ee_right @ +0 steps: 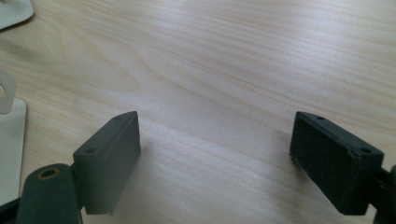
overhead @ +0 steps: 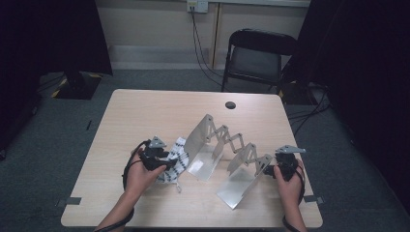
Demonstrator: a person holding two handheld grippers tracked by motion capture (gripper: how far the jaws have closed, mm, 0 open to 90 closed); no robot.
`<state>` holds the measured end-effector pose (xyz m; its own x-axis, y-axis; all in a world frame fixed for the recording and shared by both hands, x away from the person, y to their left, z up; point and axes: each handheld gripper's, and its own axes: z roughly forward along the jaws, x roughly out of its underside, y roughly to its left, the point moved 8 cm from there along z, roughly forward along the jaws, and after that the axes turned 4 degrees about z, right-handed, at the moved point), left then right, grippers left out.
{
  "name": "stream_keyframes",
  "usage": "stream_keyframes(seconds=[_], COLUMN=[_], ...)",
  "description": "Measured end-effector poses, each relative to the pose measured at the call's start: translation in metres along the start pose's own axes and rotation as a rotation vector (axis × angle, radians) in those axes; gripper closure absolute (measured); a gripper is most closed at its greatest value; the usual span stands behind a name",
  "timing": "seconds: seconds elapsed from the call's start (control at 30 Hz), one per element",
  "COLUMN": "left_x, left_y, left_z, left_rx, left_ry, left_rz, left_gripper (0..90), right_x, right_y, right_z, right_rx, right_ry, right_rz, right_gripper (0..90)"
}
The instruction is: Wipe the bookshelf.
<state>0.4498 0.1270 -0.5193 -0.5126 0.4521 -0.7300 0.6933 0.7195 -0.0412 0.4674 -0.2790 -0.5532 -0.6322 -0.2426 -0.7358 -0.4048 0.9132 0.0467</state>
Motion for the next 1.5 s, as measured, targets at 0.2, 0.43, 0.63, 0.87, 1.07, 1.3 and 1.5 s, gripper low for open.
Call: stream_keyframes(seconds=[0.2,0.43,0.63,0.87,1.07,1.3,1.5], left_x=[0.02,0.02,0.013,0.001,-0.003,-0.006,-0.021], left_y=[0.008,0.007,-0.002,-0.01,-0.013,-0.013,-0.016], left_z=[0.01,0.014,0.021,0.036,0.04,0.038,0.029], left_rx=[-0.009,-0.01,-0.011,0.045,0.078,0.091,0.111], left_ry=[0.051,0.054,0.05,0.02,0.021,0.044,0.015], left_rz=[-0.007,0.021,0.01,-0.074,-0.074,-0.053,-0.041], left_gripper=[49.9,55.3,66.9,76.4,78.5,79.5,79.9], right_x=[0.0,0.0,0.0,-0.001,-0.001,-0.001,-0.001], right_y=[0.0,0.0,0.0,0.0,0.0,0.0,0.0], right_z=[0.0,0.0,0.0,0.001,0.001,0.001,0.001], right_rx=[0.0,0.0,0.002,0.005,0.005,0.005,0.005], right_ry=[0.001,0.0,0.0,0.0,0.001,0.001,0.001], right_rz=[0.002,0.002,0.003,0.006,0.007,0.007,0.007], right_gripper=[15.5,15.5,15.5,15.5,15.5,15.5,15.5])
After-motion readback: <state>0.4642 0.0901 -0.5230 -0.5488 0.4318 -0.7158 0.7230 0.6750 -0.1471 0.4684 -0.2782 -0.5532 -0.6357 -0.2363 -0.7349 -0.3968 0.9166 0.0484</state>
